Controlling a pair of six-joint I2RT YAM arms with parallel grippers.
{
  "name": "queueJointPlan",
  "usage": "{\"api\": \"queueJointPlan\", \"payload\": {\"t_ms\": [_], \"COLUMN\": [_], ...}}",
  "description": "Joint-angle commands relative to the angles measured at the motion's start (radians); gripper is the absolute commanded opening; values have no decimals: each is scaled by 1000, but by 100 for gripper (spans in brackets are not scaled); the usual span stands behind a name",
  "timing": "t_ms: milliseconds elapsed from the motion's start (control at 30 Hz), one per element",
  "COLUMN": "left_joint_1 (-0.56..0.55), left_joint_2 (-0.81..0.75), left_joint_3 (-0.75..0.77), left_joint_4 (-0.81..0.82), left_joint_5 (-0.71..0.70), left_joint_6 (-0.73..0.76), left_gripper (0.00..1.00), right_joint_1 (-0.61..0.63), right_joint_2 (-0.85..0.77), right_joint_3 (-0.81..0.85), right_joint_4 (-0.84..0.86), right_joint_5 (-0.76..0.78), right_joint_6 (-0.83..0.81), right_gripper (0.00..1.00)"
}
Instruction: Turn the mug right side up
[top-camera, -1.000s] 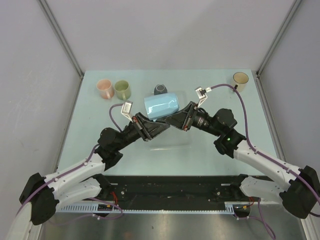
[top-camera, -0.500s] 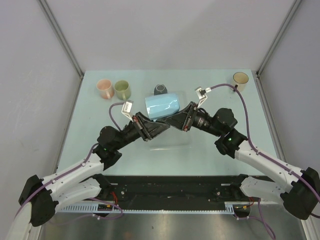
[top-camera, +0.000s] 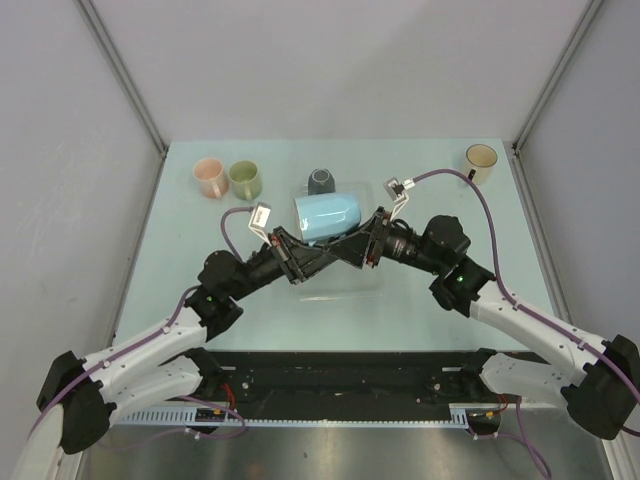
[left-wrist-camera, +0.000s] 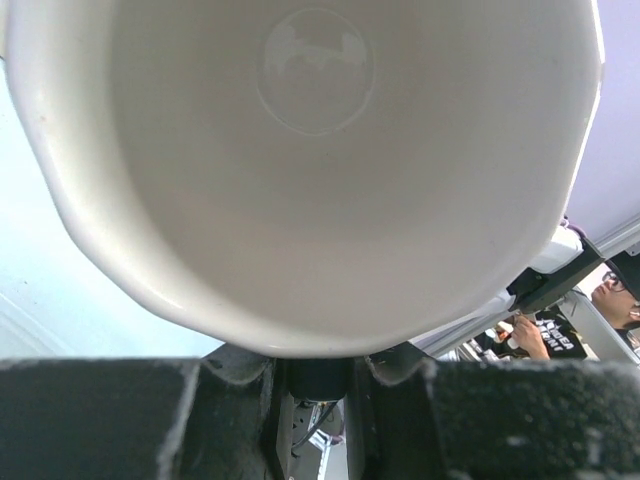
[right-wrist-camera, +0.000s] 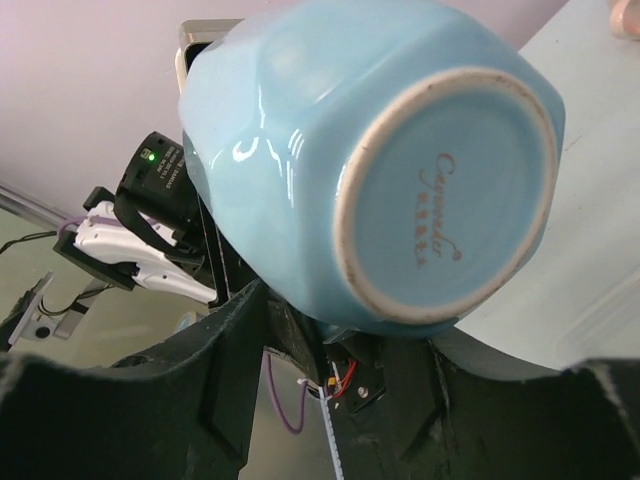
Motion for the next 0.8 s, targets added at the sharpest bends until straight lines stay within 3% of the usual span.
{"api": "queueJointPlan", "payload": {"t_ms": [0, 200, 500, 600, 767], "left_joint_1": [6, 8, 35, 119, 233], "left_joint_2": [-38, -64, -120, -171, -180], "left_joint_3": [32, 31, 108, 154, 356], "left_joint_4": [91, 80, -60, -214, -688], "left_joint_5": [-64, -84, -96, -125, -289], "left_joint_6": [48, 63, 126, 172, 383], "left_gripper": [0, 0, 0, 0, 0], "right_joint_1": [11, -4, -38, -36, -21], "right_joint_2": [-33, -62, -160, -235, -285], "right_joint_3": [58, 69, 72, 76, 96], "right_joint_4": [26, -41, -228, -362, -577], "right_joint_5": [-54, -49, -20, 46, 159], "right_joint_6": [-12, -32, -109, -165, -237], "right_gripper": [54, 64, 73, 74, 75]}}
